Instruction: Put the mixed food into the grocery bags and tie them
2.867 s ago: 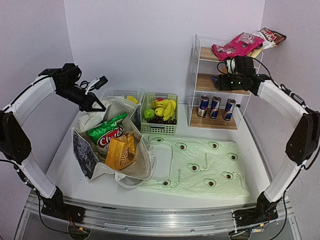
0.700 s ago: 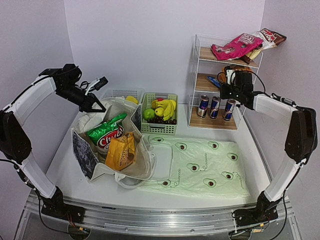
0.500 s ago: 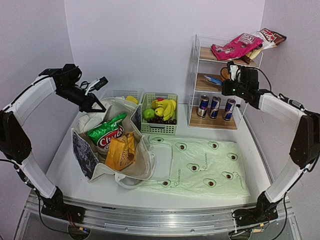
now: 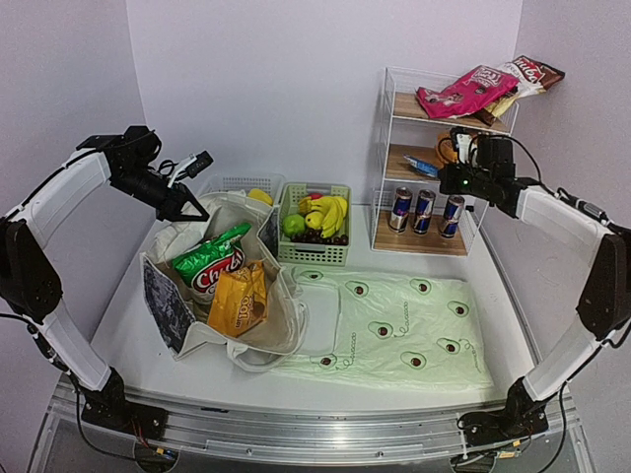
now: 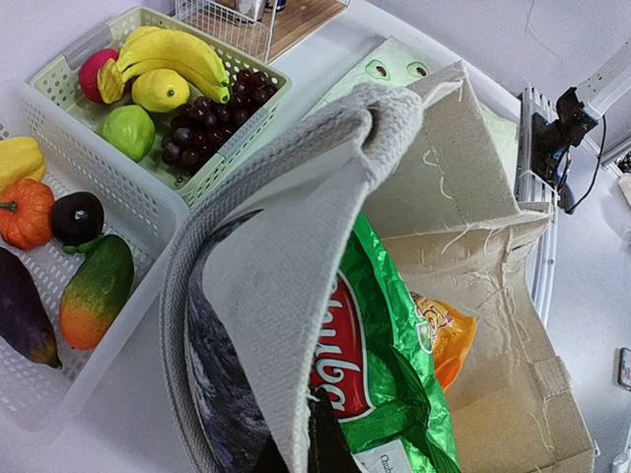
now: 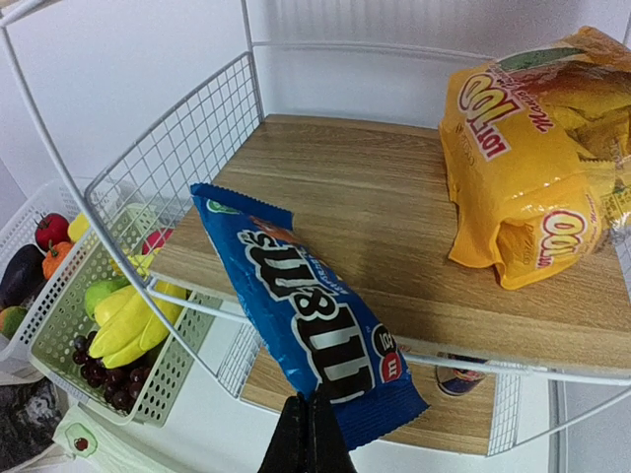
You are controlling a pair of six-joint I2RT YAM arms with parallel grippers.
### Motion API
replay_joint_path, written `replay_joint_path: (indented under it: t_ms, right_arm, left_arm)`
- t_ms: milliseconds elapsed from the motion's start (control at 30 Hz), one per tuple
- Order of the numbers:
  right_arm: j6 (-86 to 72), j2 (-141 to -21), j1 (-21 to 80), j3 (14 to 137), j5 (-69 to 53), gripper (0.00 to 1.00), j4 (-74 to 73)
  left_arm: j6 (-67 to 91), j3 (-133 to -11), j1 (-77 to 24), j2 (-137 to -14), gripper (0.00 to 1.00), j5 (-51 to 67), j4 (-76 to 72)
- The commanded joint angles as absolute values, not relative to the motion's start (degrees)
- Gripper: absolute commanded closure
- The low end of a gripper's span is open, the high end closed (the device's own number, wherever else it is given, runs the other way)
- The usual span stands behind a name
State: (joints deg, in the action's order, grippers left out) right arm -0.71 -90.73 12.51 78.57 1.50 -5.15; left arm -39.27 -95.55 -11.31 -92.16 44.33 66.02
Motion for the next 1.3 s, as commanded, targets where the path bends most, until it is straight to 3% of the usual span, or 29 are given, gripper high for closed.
replay_joint_path:
  t_ms: [0, 233, 500, 733, 1033, 1267]
  right_arm:
    - [-0.7, -85.2, 12.3, 77.4, 1.9, 1.0, -6.6]
    - [-2.2, -83.8, 12.3, 78.6, 0.4, 1.0, -8.9]
    - [-2.3, -73.8, 13.9, 75.5, 0.5, 1.0, -17.2]
    - [-0.5, -68.8, 26.8, 78.2, 2.9, 1.0, -28.0]
    - [5.2, -80.6, 53.9, 89.9, -4.2, 1.0, -28.0]
    - [5.7, -95.1, 60.9, 100.5, -8.1, 1.0, -27.2]
  left_arm:
    - [-40.6, -96.4, -11.1, -91.5, 1.0, 45.0, 66.2]
    - [-39.5, -97.4, -11.2, -92.9, 1.0, 45.8, 65.1]
    - [-39.2, -97.2, -11.2, -93.1, 1.0, 46.0, 64.1]
    - [-38.9, -98.1, -11.2, -94.1, 1.0, 45.9, 64.2]
    - [-38.4, -98.4, -11.2, -93.7, 1.0, 45.1, 64.4]
    - [-38.4, -97.5, -11.2, -92.4, 1.0, 44.1, 63.6]
